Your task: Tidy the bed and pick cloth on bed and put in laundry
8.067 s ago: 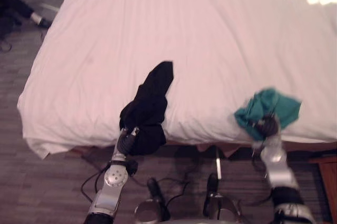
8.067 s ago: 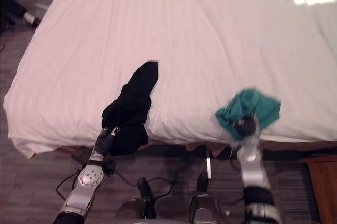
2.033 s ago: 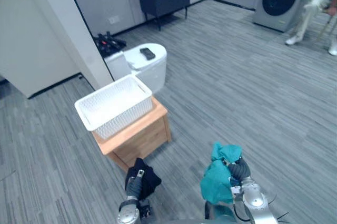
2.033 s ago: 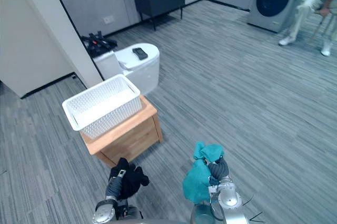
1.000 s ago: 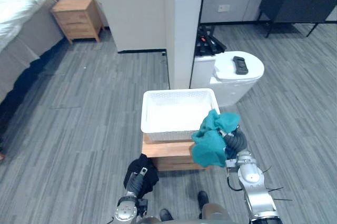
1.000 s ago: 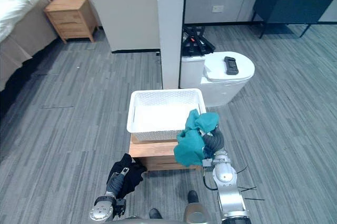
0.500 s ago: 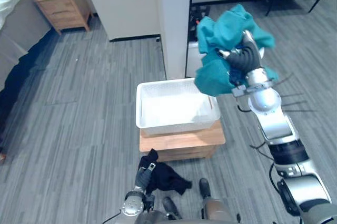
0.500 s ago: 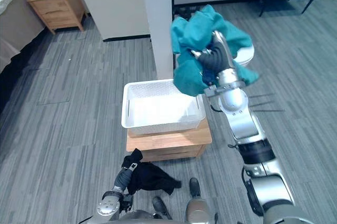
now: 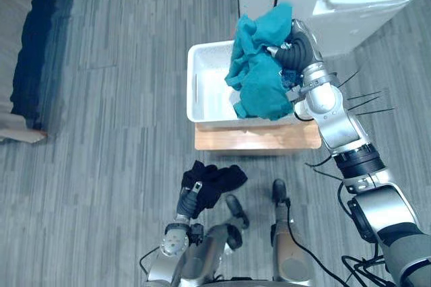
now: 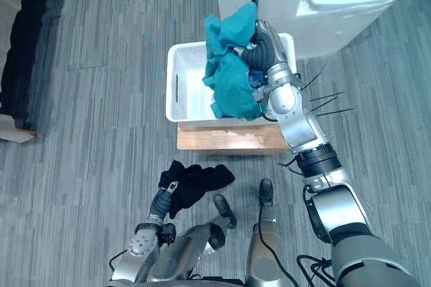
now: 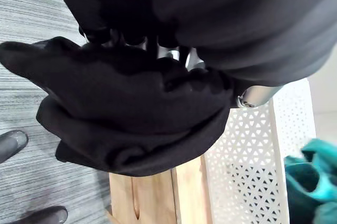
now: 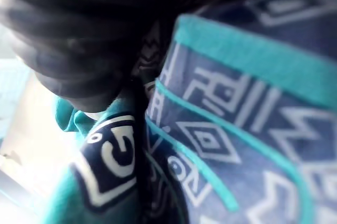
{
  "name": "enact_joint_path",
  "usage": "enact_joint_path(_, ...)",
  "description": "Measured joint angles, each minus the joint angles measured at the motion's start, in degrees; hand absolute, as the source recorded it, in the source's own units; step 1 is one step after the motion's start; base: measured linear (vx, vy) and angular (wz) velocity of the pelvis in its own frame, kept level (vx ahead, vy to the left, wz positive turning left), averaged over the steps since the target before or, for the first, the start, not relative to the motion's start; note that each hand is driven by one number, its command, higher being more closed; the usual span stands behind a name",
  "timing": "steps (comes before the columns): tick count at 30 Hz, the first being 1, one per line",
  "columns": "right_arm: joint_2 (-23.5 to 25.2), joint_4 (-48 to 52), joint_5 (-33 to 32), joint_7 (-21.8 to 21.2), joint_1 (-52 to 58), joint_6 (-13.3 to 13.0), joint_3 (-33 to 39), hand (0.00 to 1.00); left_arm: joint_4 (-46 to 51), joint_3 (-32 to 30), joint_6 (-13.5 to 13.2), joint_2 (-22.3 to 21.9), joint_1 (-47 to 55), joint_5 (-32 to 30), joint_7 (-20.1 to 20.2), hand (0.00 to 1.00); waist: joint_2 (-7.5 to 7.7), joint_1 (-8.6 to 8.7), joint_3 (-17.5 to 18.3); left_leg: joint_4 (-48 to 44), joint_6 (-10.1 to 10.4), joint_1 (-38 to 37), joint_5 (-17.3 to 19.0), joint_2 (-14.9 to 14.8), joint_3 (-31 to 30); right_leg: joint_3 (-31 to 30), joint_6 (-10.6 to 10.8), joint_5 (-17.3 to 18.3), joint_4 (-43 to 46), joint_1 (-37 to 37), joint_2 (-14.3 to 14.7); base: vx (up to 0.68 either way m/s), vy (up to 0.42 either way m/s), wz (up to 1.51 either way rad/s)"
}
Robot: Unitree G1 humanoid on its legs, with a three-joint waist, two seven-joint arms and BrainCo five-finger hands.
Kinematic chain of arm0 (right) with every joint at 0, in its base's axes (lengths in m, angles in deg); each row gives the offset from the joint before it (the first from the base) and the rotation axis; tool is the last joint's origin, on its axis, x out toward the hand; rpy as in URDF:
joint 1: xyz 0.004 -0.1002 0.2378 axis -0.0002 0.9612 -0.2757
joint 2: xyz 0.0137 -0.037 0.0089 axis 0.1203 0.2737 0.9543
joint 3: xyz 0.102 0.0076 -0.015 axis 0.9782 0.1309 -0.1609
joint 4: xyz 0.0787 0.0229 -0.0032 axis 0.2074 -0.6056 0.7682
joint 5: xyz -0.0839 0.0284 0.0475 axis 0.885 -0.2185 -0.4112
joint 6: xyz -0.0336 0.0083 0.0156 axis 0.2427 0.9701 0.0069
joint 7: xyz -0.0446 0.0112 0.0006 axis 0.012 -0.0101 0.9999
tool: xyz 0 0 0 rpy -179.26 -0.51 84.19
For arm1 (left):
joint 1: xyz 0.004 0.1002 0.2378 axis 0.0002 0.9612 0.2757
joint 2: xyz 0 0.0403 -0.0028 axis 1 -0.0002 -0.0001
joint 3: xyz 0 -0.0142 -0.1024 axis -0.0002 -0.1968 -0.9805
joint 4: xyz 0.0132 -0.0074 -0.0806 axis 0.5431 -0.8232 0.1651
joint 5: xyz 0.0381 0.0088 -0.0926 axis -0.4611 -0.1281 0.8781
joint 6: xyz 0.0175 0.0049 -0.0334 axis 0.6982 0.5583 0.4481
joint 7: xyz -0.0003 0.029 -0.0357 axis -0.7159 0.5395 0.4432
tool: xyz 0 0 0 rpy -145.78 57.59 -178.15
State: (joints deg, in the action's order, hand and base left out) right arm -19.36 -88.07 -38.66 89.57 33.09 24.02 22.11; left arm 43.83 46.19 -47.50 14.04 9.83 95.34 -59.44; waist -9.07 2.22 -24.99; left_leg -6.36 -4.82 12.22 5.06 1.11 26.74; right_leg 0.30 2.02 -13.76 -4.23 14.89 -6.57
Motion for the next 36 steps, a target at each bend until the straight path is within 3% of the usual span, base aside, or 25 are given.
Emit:
enact_joint_path(8,-0.6,-2.3,4.3,1.1,0.5,1.0,1.9,0.0,6.5,0.2,-0.3,0.5,0.5,0.9,-0.3,1.0,-0.04,0.15,-0.4,-2.1,-0.6,0.5,0.9,-1.1,1.4,-0.9,-0.3,-0.2,0.0,0.1,0.6,0.01,0.007,-0.07)
enact_joint_path(14,-0.6,8.5,18.9,5.4,13.9,1.2,5.2,0.0,13.1,1.3,-1.1,3.8,3.0,0.9,1.0,1.0,0.22,1.22,0.0,-3.2,0.1,-4.3,2.8,-2.4,3.3,-2.4,-0.7,1.5,-1.2,-4.8,1.3,0.03,-0.007,-0.19)
enact_joint_path(19,1.4,11.7,27.9,7.1,26.6,2.2,8.0,0.0,16.2,1.6,-1.1,5.5,3.3,1.5,1.0,1.0,1.54,1.85,4.7,-3.6,0.7,-6.8,3.2,-3.8,4.2,-2.5,0.7,1.9,-1.4,-7.2,2.3,0.06,-0.023,-0.1)
enact_joint_path(22,3.6,16.2,29.0,8.6,34.8,2.6,13.8,0.0,21.7,1.5,-1.1,5.5,3.0,2.9,0.9,1.0,2.73,1.89,7.6,-3.6,1.2,-8.6,3.5,-4.3,4.7,-2.8,1.2,2.4,-1.4,-8.6,2.9,0.06,-0.014,-0.09)
enact_joint_path(25,6.2,17.0,29.4,9.7,41.2,4.0,18.7,0.0,27.8,-2.0,-1.1,5.4,0.9,4.8,0.4,1.0,3.84,3.17,10.1,-3.3,1.0,-9.8,3.4,-4.5,5.3,-3.3,1.3,2.5,-1.4,-9.4,3.1,0.04,0.0,-0.09)
enact_joint_path(30,10.1,16.9,28.5,10.0,53.1,5.1,23.3,0.0,29.5,-10.7,-1.2,6.9,-10.1,4.4,-5.4,1.0,4.45,4.44,13.4,-0.4,1.6,-13.5,3.5,-3.9,7.6,-5.1,1.7,2.8,-1.4,-11.0,3.3,-0.01,0.019,-0.22)
enact_joint_path(36,14.1,14.1,25.8,9.4,62.0,4.9,23.3,0.0,27.4,-14.6,-1.2,14.6,-24.7,-2.0,-12.9,1.0,5.43,6.55,17.1,3.6,3.1,-17.1,2.6,-3.6,11.1,-5.1,2.1,3.4,-1.4,-11.9,3.7,-0.01,-0.011,-0.29)
